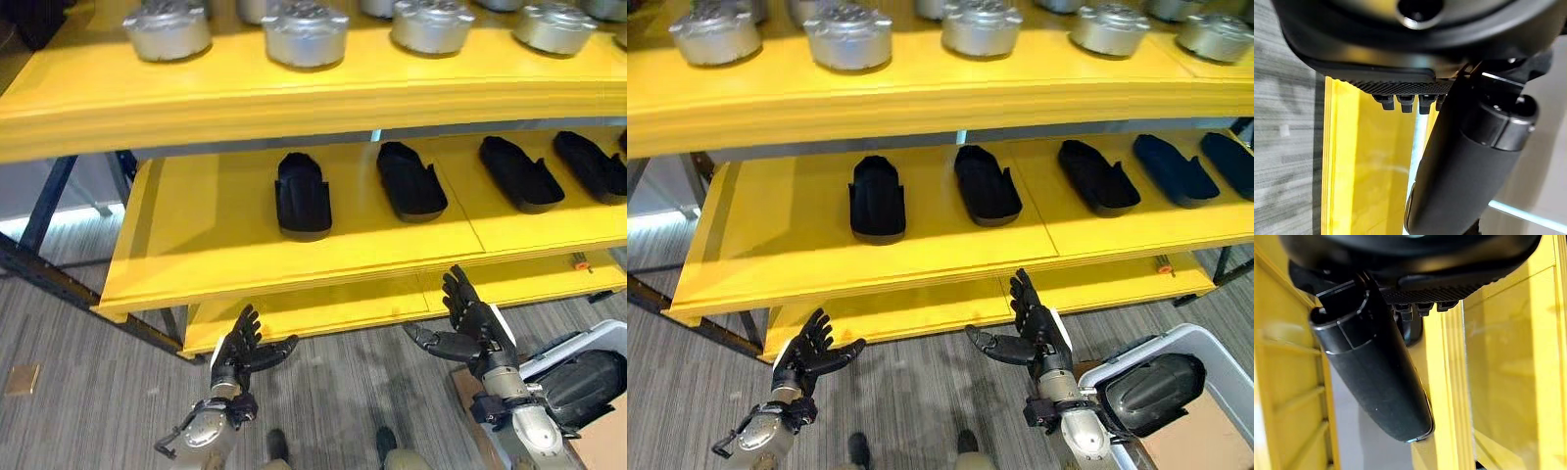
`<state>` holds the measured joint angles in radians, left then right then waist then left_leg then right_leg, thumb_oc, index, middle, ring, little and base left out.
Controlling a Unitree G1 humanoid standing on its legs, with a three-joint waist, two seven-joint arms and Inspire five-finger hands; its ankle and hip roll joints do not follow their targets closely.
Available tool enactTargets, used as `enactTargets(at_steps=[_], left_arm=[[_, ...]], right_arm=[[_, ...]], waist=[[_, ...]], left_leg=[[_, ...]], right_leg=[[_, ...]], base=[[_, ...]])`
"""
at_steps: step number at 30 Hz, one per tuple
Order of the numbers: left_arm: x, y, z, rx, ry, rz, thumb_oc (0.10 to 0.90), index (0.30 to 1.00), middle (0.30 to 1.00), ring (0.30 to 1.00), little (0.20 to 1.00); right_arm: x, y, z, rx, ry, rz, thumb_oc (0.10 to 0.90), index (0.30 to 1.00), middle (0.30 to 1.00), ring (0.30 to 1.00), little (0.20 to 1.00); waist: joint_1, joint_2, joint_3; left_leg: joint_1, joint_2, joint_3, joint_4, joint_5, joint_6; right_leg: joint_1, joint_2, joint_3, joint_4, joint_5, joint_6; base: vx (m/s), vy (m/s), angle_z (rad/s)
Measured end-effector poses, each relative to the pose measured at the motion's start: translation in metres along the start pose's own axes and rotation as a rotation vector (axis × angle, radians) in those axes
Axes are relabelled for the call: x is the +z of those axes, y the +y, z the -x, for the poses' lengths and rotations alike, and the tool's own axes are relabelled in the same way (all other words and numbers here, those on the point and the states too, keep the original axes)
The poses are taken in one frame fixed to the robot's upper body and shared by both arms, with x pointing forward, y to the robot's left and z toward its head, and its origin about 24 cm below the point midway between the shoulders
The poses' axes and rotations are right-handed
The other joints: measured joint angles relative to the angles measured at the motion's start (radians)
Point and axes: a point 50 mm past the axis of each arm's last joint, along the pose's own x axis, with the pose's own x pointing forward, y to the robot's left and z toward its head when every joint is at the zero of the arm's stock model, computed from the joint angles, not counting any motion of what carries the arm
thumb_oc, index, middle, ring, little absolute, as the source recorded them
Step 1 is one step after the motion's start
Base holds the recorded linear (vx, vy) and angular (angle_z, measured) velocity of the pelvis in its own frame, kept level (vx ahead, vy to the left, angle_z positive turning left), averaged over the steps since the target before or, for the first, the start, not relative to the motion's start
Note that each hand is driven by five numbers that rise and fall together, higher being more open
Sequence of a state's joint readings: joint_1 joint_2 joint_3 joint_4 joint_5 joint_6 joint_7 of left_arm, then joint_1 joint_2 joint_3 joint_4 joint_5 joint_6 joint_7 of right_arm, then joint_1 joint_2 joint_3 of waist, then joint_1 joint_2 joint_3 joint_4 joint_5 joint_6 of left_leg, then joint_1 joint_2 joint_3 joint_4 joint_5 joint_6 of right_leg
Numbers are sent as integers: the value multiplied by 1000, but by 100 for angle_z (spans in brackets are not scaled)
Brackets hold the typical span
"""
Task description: Move parts from the plastic box to the shelf.
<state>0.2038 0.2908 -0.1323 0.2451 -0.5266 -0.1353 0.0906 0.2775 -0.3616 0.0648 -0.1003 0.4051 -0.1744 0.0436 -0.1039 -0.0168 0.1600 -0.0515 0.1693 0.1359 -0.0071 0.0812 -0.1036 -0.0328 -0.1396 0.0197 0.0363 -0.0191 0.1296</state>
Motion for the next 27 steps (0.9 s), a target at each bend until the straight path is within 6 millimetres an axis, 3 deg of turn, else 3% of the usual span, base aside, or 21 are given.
enactTargets(at_steps=[2,3,4,7,11,19,23,24,25,26,27], left_arm=[[0,-1,0,-2,-1,1,900,1000,1000,1000,1000],[0,-1,0,3,-2,3,900,1000,1000,1000,1000],[0,-2,0,3,-2,7,900,1000,1000,1000,1000],[2,-11,-5,-10,-19,36,900,1000,1000,1000,1000],[2,-9,-5,0,-19,31,900,1000,1000,1000,1000],[6,-10,-7,3,-30,28,900,1000,1000,1000,1000],[27,-23,-26,-53,-104,-36,900,1000,1000,1000,1000],[29,-22,-28,-50,-112,-43,900,1000,1000,1000,1000],[30,-20,-29,-44,-119,-48,900,1000,1000,1000,1000],[33,-9,-29,-4,-135,-60,900,1000,1000,1000,1000],[33,-3,-28,18,-135,-70,900,1000,1000,1000,1000]], right_arm=[[1,1,-4,3,-6,-3,900,1000,1000,1000,1000],[-1,2,-9,12,-1,3,900,1000,1000,1000,1000],[0,2,-11,17,0,12,900,1000,1000,1000,1000],[-2,2,-11,22,11,24,900,1000,1000,1000,1000],[-7,9,-10,23,17,-17,900,1000,1000,1000,1000],[-13,17,-10,55,46,-26,900,1000,1000,1000,1000],[-15,13,-6,33,56,-30,900,1000,1000,1000,1000],[-15,14,-7,37,53,-34,900,1000,1000,1000,1000],[-16,17,-8,43,55,-41,900,1000,1000,1000,1000],[-10,27,-16,72,18,-62,900,1000,1000,1000,1000],[-5,35,-24,105,-4,-59,900,1000,1000,1000,1000]], waist=[[0,0,-2],[6,-4,-5],[14,-1,-8],[11,0,-13],[27,-8,-24],[25,-35,-36],[13,-55,-32],[9,-54,-30],[2,-54,-28],[11,-60,-15],[37,-57,6]], left_leg=[[1,-2,-38,-2,0,0],[0,-10,-115,-3,-5,6],[-2,-9,-145,-3,-10,8],[-5,-23,-166,-22,-11,-10],[3,-43,-157,-36,-8,-4],[0,-87,-84,3,-31,27],[-138,-144,-41,170,-103,66],[-163,-145,-33,195,-116,86],[-175,-150,-10,208,-124,80],[-232,-178,-9,272,-168,144],[-241,-142,25,265,-158,155]], right_leg=[[0,7,18,-24,19,-1],[-4,8,42,-34,31,-3],[-2,8,46,-37,41,2],[-2,-8,41,-40,52,19],[-1,-33,39,-48,53,24],[-40,-69,114,-31,72,52],[-137,-123,167,-5,101,78],[-163,-129,168,0,136,83],[-191,-120,164,-3,177,65],[-279,-96,155,-21,314,3],[-300,-79,72,-75,400,-39]], base=[[-14,35,-45],[-14,48,-49],[14,73,-32],[66,94,7],[58,118,1],[-29,195,-23],[-166,227,-23],[-136,162,-47],[-209,254,-148],[-154,200,-234],[-140,187,-246]])
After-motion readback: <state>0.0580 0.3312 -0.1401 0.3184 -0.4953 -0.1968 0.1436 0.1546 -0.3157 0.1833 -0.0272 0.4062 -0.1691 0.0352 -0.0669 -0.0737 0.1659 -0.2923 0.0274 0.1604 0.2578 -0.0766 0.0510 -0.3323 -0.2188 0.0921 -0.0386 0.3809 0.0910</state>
